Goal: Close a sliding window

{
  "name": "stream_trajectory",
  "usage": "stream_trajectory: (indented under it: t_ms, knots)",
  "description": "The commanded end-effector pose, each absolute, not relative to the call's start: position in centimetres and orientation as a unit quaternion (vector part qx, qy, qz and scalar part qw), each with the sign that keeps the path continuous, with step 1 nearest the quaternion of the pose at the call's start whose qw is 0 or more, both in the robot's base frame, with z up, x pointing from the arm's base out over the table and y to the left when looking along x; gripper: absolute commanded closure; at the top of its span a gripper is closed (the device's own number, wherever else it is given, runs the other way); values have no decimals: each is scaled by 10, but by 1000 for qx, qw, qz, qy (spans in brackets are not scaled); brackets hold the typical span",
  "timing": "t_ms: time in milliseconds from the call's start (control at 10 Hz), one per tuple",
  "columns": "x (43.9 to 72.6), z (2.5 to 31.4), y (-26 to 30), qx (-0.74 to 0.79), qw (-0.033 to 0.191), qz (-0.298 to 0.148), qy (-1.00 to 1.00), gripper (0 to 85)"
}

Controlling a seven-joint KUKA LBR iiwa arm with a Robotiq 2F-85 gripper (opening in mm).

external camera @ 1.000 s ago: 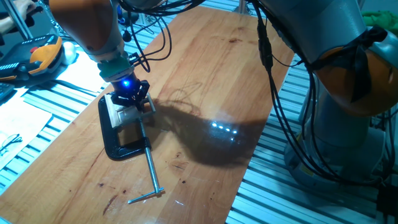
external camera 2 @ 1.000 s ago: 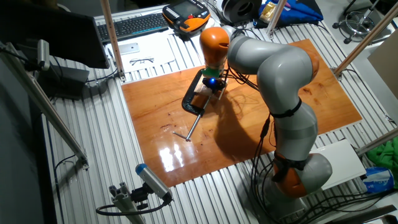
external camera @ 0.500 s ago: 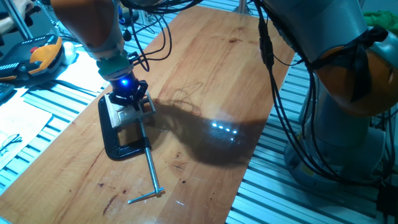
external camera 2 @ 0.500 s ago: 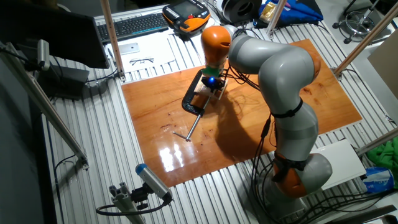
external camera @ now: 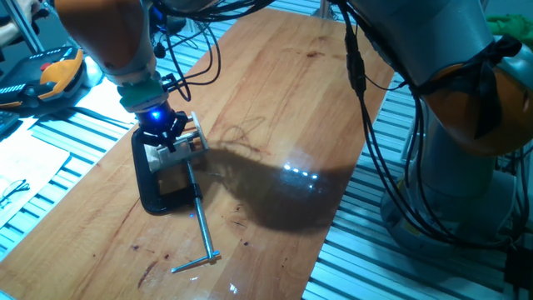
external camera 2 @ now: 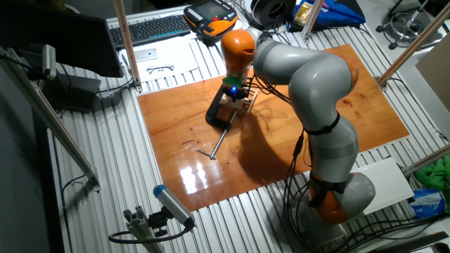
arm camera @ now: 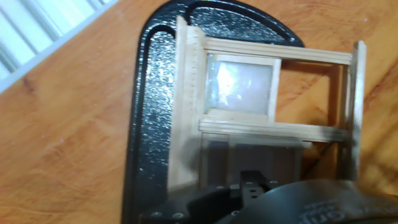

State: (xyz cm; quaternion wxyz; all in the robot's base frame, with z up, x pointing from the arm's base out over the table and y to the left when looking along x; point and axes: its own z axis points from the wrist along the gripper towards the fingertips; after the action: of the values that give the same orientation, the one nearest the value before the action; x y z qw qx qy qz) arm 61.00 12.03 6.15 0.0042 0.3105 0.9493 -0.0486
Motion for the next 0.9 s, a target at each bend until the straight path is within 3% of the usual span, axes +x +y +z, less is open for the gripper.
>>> stream_trajectory:
  t_ms: [0,800]
  knots:
    - [612,62,122,309,4,-49,950,850]
    - [617,55,130,321,34,-9,947,850]
